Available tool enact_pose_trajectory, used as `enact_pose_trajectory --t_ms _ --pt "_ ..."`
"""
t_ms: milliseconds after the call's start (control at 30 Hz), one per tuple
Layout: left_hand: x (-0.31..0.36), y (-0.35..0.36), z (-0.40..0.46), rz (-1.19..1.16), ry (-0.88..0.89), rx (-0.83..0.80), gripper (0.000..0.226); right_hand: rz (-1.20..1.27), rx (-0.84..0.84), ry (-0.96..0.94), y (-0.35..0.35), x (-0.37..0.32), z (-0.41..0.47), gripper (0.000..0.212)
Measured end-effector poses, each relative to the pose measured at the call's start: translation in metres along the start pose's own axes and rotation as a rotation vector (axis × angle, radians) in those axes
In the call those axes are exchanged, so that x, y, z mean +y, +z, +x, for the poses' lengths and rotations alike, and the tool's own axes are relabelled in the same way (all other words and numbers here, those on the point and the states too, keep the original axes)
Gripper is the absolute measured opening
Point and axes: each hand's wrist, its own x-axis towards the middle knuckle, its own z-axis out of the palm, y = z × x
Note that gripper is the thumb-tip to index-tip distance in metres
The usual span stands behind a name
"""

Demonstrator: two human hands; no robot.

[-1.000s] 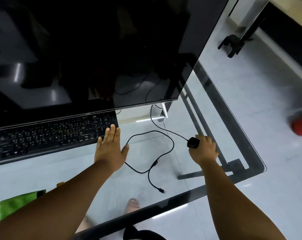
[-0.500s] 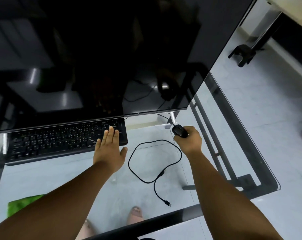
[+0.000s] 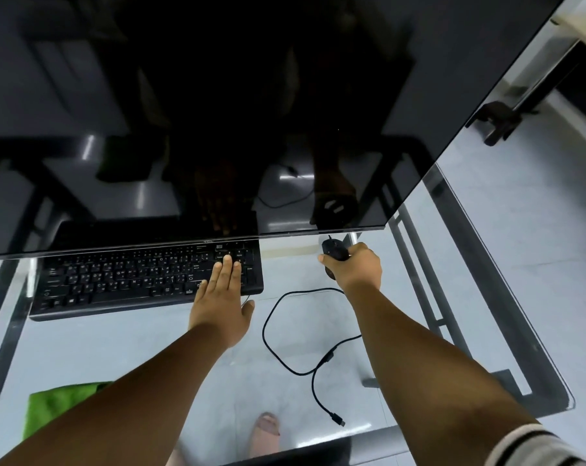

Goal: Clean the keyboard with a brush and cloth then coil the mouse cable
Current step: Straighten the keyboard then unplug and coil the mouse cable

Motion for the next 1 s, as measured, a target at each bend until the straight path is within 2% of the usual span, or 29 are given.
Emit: enact_pose_trajectory --t_ms 400,533,667,767,800,867,933,1000 --pt "-0.003 0.003 0.0 -0.026 0.013 0.021 0.076 0.025 -0.003 -0.044 0.01 -0.008 0.004 0.045" --pt "-0.004 0.002 -0.001 -0.009 0.016 0.014 0.076 0.006 -0.005 -0.058 0.013 -0.006 0.007 0.05" --pt "-0.004 -0.002 -0.001 -0.037 0.024 0.012 0.074 -0.009 0.042 -0.037 0.009 -0.001 0.003 0.066" --pt "-0.007 -0.004 -0.003 -0.076 0.044 0.026 0.072 0.06 0.11 -0.115 0.001 0.004 -0.008 0.048" --pt "-0.009 -0.004 -0.005 -0.091 0.053 0.038 0.071 0.097 0.079 -0.163 -0.002 0.006 -0.011 0.04" --pt "-0.013 -0.005 -0.01 -0.124 0.078 0.068 0.067 0.095 -0.104 -0.225 -0.01 0.008 -0.018 0.037" --pt "-0.016 -0.006 -0.018 -0.182 0.105 0.11 0.061 -0.1 -0.319 -0.244 -0.016 0.011 -0.024 0.048" --pt "-0.016 -0.007 -0.025 -0.256 0.116 0.159 0.051 -0.31 -0.418 -0.265 -0.019 0.016 -0.027 0.042"
